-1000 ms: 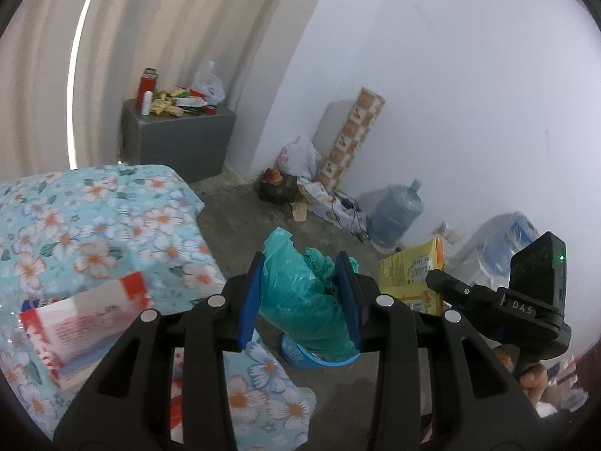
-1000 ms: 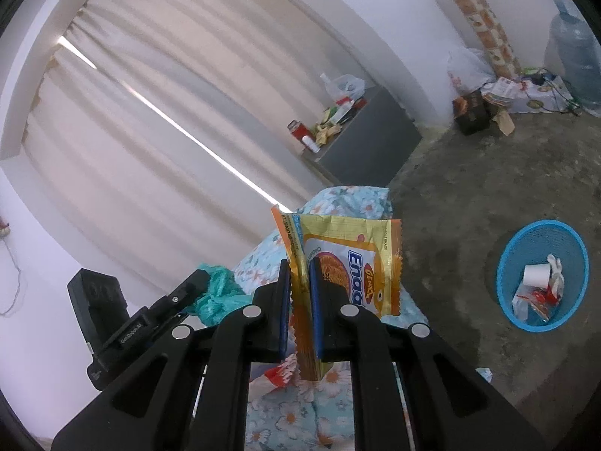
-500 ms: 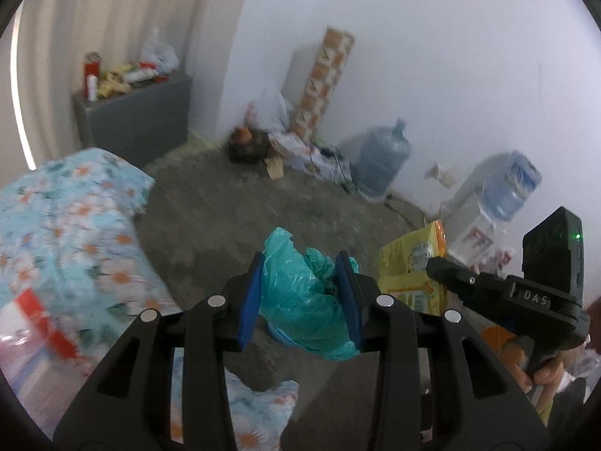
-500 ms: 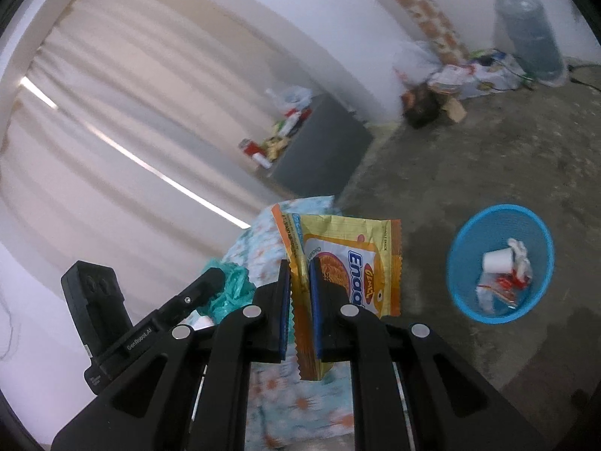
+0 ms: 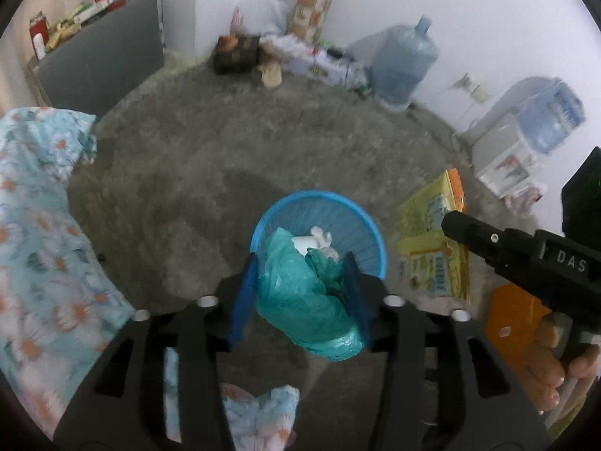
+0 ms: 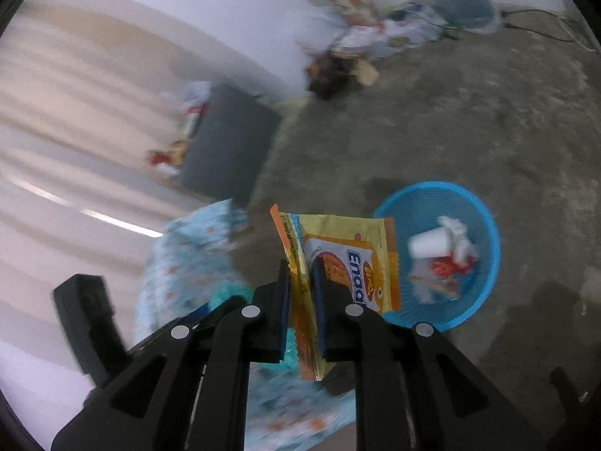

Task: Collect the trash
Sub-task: 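Open both grippers to drop the bag and packet into the wastebasket, then move both grippers back toward the red-and-white snack bags on the bed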

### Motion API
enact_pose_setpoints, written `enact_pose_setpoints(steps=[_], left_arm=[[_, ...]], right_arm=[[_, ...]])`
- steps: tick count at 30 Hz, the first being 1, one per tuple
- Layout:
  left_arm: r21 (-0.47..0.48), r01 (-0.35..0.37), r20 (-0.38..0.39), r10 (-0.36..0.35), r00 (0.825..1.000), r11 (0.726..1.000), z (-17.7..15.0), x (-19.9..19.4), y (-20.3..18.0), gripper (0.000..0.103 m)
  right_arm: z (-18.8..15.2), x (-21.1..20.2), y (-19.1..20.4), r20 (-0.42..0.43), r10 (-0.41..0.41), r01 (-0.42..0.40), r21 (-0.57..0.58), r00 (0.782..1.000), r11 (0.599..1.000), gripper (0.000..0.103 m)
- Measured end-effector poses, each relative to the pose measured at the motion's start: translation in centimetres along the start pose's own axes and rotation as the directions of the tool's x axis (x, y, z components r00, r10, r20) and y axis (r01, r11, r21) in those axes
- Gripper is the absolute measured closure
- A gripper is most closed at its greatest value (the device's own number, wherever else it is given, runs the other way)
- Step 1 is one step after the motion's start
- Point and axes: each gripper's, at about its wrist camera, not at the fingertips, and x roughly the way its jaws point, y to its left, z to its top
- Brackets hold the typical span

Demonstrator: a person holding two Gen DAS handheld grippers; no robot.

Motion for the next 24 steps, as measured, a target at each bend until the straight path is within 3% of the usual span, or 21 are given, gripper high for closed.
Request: enact_pose_setpoints(steps=[2, 5, 10, 15, 22, 24], left_arm=[[0.013, -0.006, -0.021, 0.006, 1.0, 1.0, 0.2, 1.8, -0.4, 0.039], [0.016, -0.004, -0.045, 0.005, 0.999, 1.0, 0.2, 3.1, -0.5, 0.037], [0.007, 0.04, 0.041, -0.04, 0.998, 0.999, -0.2, 0.2, -0.1, 0.03], [0.018, 0.076, 0.116, -0.077, 0.99, 0.997, -0.7, -4.2, -0.2, 0.022], [0.016, 0.136, 0.252, -0.135, 0.958, 0.991, -3.1, -13.3, 1.1, 0.02], [0.02, 0.123, 0.283, -0.124, 0.951, 0.992, -4.5, -15.9, 1.6, 0.02]], right_arm=[[0.4, 2.1, -2.1, -0.017, -0.047, 0.047, 0.034, 0.999, 0.998, 0.055], [-0.3, 4.1, -5.4, -0.058, -0.123, 0.129, 0.115, 0.991, 0.985, 0.054], [-2.5, 3.1, -6.2, -0.023, -0.107, 0.109, 0.135, 0.994, 0.985, 0.054], [-4.7, 0.6, -3.7, 0.025, -0.089, 0.086, 0.083, 0.996, 0.993, 0.051], [-7.3, -3.6, 4.1, 0.098, -0.082, 0.092, -0.1, 0.992, 0.991, 0.039], [-8.2, -4.9, 6.8, 0.126, -0.065, 0.086, -0.168, 0.99, 0.982, 0.033]])
